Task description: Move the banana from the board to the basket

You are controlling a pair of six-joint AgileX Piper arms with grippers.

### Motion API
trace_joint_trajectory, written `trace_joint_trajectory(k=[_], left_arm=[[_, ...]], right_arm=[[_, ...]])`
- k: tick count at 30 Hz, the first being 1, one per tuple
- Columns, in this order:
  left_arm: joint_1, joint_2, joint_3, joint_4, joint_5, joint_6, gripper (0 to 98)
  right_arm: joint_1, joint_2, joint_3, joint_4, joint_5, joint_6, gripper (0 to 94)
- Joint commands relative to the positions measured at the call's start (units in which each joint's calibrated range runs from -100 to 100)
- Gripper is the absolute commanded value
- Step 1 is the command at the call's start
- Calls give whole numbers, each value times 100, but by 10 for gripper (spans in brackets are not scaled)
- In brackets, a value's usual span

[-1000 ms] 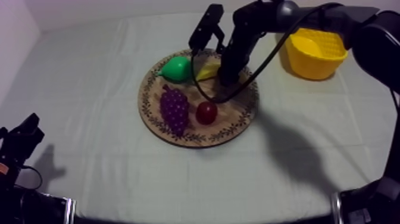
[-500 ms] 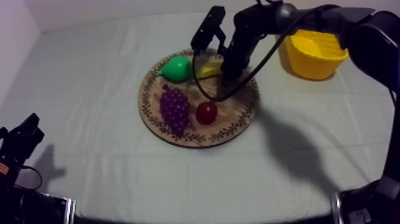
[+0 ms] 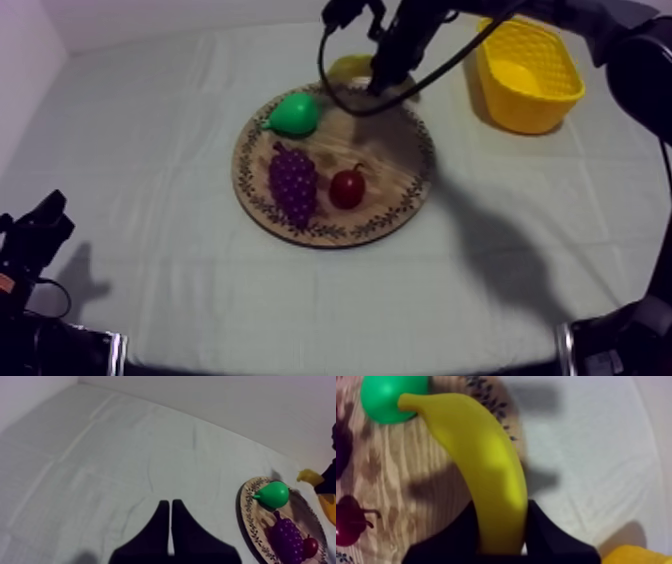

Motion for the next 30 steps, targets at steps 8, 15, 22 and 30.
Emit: trace_joint_trajectory(k=[8,15,22,30], left_arm=[[-1,-3,2,0,-2,-1,1],[-1,-3,2,0,-2,-1,1],[-1,-3,2,0,-2,-1,1],[-1,-3,2,0,-2,-1,1]], right_arm=[[237,-303,-298,307,265,-317,196],[504,-533,-243,497,317,-607,189],[865,-719,-182,591,326,-805,172],[1331,-696,-205,703,262,-979,156]])
